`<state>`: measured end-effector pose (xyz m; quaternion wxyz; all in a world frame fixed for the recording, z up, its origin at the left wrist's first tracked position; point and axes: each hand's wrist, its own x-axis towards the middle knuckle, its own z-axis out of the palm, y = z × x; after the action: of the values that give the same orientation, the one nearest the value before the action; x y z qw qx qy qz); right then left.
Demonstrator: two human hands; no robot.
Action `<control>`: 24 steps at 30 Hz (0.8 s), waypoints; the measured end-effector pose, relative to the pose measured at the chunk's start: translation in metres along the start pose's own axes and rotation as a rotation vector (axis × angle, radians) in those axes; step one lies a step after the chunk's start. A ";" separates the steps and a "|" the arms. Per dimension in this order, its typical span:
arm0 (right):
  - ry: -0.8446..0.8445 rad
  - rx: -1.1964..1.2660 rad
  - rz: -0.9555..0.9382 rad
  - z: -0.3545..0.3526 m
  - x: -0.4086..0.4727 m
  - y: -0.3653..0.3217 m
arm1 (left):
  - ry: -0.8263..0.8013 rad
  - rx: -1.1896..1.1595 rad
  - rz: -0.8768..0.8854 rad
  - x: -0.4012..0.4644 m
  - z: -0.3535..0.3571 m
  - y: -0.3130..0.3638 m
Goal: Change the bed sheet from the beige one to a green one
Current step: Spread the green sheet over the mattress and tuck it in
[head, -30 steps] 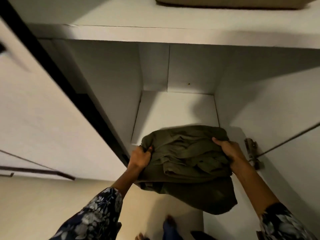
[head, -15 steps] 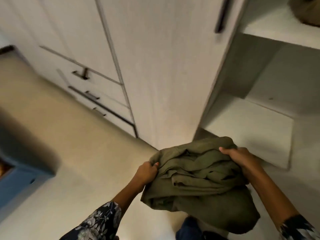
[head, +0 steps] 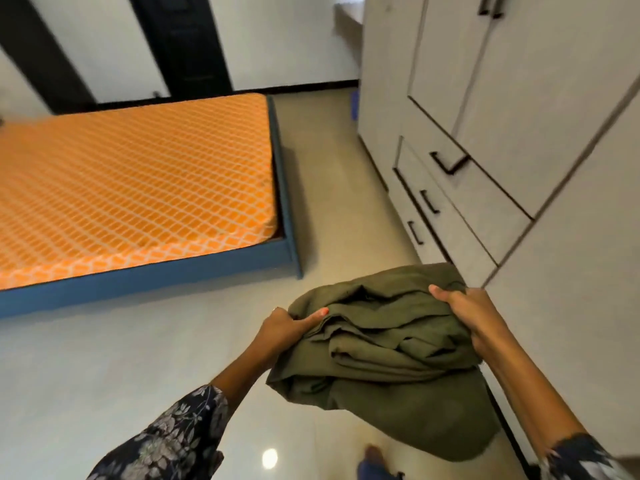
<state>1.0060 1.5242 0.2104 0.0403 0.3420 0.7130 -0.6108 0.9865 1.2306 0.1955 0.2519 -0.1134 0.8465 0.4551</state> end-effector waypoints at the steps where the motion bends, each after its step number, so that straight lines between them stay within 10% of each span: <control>1: -0.040 -0.020 -0.017 0.017 0.010 -0.010 | 0.038 -0.043 -0.015 0.007 -0.012 -0.005; 24: -0.485 -0.140 -0.249 0.247 0.323 -0.257 | 0.488 -0.393 -0.129 0.266 -0.150 0.112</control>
<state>0.5321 1.4385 0.2119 0.1579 0.0920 0.7596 -0.6241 0.6657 1.1793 0.2028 0.0432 -0.3189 0.7690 0.5523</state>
